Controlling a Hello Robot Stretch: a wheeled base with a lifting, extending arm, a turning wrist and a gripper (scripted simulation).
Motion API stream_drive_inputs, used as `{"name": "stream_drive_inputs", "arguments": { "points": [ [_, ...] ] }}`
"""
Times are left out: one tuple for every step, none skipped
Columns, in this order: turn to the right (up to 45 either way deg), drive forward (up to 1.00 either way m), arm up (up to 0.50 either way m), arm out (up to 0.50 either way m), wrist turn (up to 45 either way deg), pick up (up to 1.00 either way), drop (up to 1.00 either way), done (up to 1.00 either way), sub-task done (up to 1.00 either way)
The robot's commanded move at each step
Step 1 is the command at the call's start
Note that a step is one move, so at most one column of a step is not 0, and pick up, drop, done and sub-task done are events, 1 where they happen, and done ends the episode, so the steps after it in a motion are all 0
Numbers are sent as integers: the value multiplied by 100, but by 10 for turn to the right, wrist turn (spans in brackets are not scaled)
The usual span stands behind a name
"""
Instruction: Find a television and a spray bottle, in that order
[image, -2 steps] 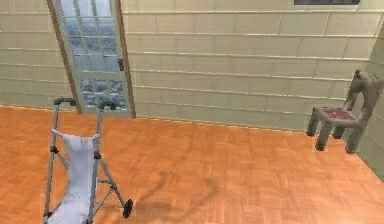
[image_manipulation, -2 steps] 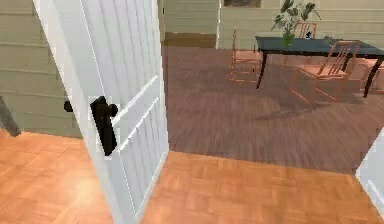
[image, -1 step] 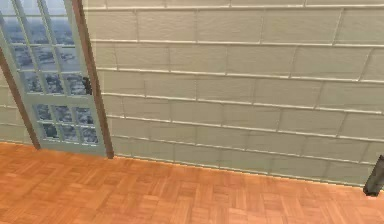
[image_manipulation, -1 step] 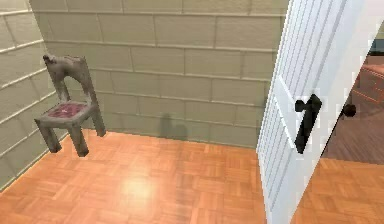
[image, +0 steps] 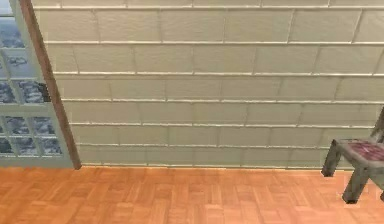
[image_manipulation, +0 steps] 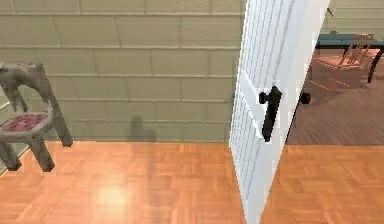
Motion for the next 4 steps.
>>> {"name": "stream_drive_inputs", "arguments": {
  "points": [
    [0,35,0,0,0,0,0,0,0],
    [-390,0,0,0,0,0,0,0,0],
    [0,45,0,0,0,0,0,0,0],
    [-450,0,0,0,0,0,0,0,0]
  ]
}}
